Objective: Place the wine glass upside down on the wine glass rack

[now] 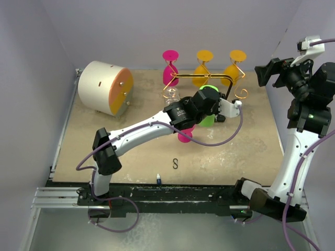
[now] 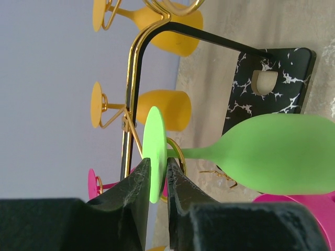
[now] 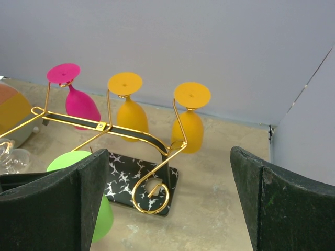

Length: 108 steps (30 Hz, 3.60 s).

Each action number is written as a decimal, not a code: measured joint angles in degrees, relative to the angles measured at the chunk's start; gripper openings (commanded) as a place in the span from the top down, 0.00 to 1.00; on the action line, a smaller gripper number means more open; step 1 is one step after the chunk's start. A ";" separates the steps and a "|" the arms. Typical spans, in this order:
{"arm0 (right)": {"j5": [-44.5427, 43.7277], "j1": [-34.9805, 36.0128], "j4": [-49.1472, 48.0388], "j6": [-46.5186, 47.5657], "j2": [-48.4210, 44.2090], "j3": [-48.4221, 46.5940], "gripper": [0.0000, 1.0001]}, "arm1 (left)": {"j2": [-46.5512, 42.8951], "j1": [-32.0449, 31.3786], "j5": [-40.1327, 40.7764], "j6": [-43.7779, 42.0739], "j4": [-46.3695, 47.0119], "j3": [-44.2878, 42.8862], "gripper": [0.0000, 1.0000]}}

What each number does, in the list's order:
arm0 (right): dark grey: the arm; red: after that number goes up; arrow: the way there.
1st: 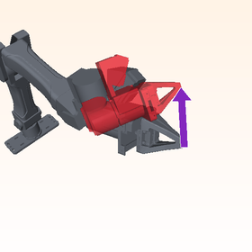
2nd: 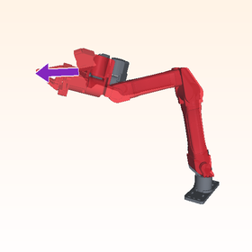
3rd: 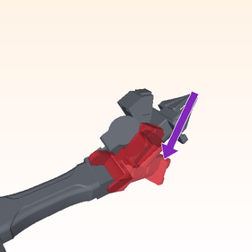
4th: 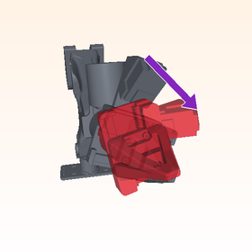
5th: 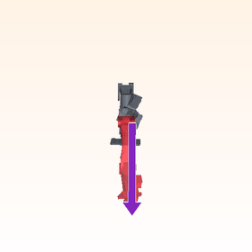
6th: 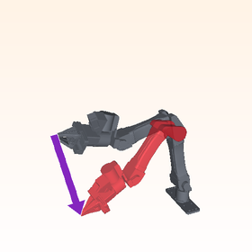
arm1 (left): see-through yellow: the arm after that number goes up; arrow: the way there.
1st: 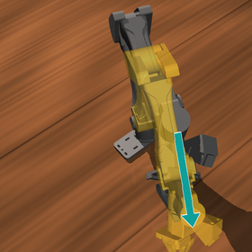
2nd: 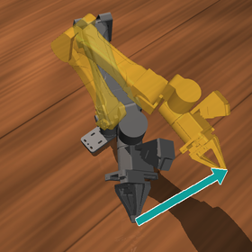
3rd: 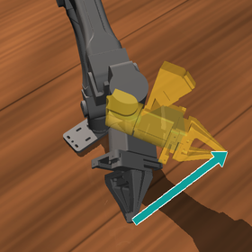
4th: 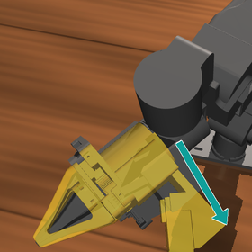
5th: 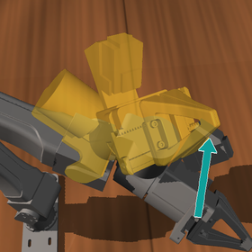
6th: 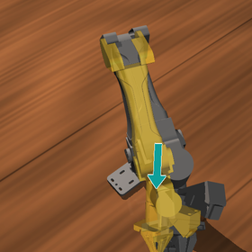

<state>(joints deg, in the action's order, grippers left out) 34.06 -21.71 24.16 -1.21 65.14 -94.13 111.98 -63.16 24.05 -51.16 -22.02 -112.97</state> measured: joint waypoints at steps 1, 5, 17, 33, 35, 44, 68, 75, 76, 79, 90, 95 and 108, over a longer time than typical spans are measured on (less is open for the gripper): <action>-0.02 -0.02 -0.04 -0.02 0.02 0.02 0.00 | 0.02 0.00 -0.15 0.26 0.00 -0.13 0.78; 0.00 -0.11 -0.22 -0.02 0.00 0.02 0.00 | 0.02 0.00 -0.52 1.18 -0.11 -0.42 0.76; 0.02 -0.13 -0.52 -0.17 -0.09 0.63 0.00 | 0.22 0.02 -1.20 2.75 -1.33 -1.16 0.67; 0.09 -0.48 -0.63 -0.37 -0.46 0.90 0.00 | 0.22 0.00 -3.85 5.64 -4.13 -1.95 0.58; 0.11 -0.48 -0.66 -0.37 -0.46 0.90 0.00 | 0.22 0.00 -4.28 6.01 -4.46 -1.95 0.56; 0.15 -0.55 -0.96 -0.37 -0.46 1.05 0.00 | -0.72 0.00 -8.92 8.79 -7.54 -1.62 0.37; 0.04 -1.25 -0.96 -0.22 -1.05 2.08 0.00 | -21.42 7.26 -37.97 9.55 -25.07 16.17 0.17; 0.20 -1.57 -1.01 -0.15 -1.05 2.29 0.00 | -20.04 9.05 -42.03 7.96 -28.76 16.79 0.19; 0.20 -1.62 -1.03 -0.15 -1.05 2.45 0.00 | -19.47 9.05 -42.29 7.69 -28.98 16.79 0.19; 0.31 -1.62 -0.98 -0.13 -1.05 2.78 0.00 | -16.96 9.09 -42.88 6.95 -29.44 16.74 0.19; 2.62 -1.62 -0.98 -0.13 -1.03 2.78 0.00 | -8.33 9.20 -42.84 4.96 -29.97 14.12 0.19; 3.04 -1.62 -0.98 -0.13 -1.03 2.78 0.00 | -6.69 9.57 -42.64 4.39 -29.92 12.35 0.21; 3.21 -1.62 -1.31 -0.13 -0.66 3.32 0.00 | -1.73 10.80 -42.27 3.32 -31.85 9.11 0.49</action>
<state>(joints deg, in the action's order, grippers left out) 37.28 -23.33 22.85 -1.34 64.49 -90.80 110.26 -52.36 -18.22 -47.83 -53.87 -103.85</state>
